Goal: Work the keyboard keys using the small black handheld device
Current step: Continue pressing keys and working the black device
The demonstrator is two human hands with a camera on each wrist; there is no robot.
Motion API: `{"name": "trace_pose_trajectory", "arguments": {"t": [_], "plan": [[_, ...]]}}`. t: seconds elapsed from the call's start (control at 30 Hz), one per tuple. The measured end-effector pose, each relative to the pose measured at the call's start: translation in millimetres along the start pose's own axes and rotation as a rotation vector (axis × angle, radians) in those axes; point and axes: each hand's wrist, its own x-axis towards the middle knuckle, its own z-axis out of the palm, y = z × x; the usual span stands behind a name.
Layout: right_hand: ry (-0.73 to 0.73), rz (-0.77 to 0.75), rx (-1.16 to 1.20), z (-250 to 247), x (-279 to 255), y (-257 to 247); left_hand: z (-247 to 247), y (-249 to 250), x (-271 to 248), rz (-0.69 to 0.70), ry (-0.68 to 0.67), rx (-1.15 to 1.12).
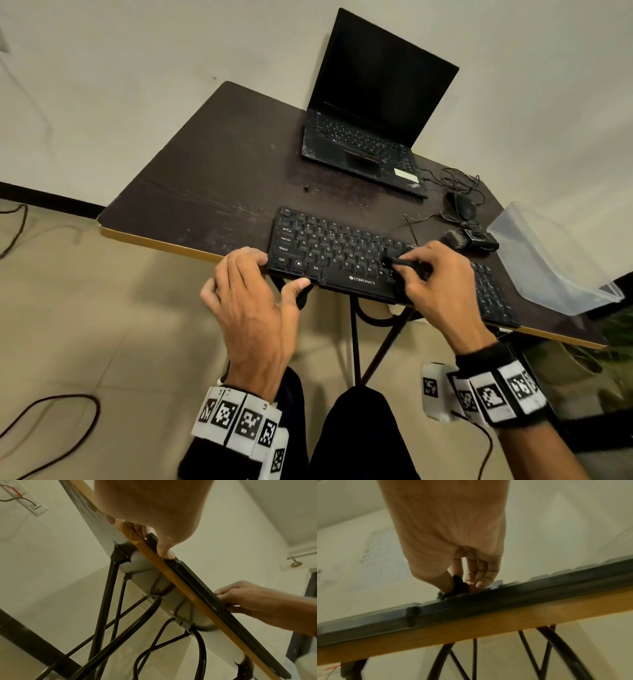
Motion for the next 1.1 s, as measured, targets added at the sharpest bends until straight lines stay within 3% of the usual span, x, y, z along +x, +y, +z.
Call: {"name": "trace_pose_trajectory", "arguments": {"t": [0.1, 0.23, 0.43, 0.53, 0.67, 0.9, 1.0, 1.1], "plan": [[0.037, 0.072, 0.013, -3.4, -5.7, 10.5, 0.1, -0.1, -0.4, 0.006, 0.006, -0.009], [0.075, 0.074, 0.175, 19.7, -1.7, -16.4, 0.5, -0.7, -0.4, 0.005, 0.014, -0.036], [-0.041, -0.213, 0.333, 75.9, 3.9, -128.5, -2.6, 0.0, -1.0, 0.043, 0.01, -0.06], [-0.09, -0.32, 0.318, 88.1, 2.4, -153.5, -4.4, 0.0, 0.4, 0.028, 0.024, -0.065], [-0.026, -0.298, 0.223, 66.7, -3.6, -110.1, -4.8, -0.8, -0.2, 0.06, 0.013, -0.065], [0.145, -0.026, 0.083, 11.1, -21.4, 3.1, 0.3, -1.6, -1.4, 0.04, 0.005, -0.04], [0.17, 0.024, 0.121, 13.8, -23.8, 5.5, 0.8, -2.0, -1.4, 0.046, 0.006, -0.051], [0.151, -0.065, 0.274, 39.3, -22.5, -32.9, 0.7, -2.1, -1.2, 0.055, 0.008, -0.048]]}}
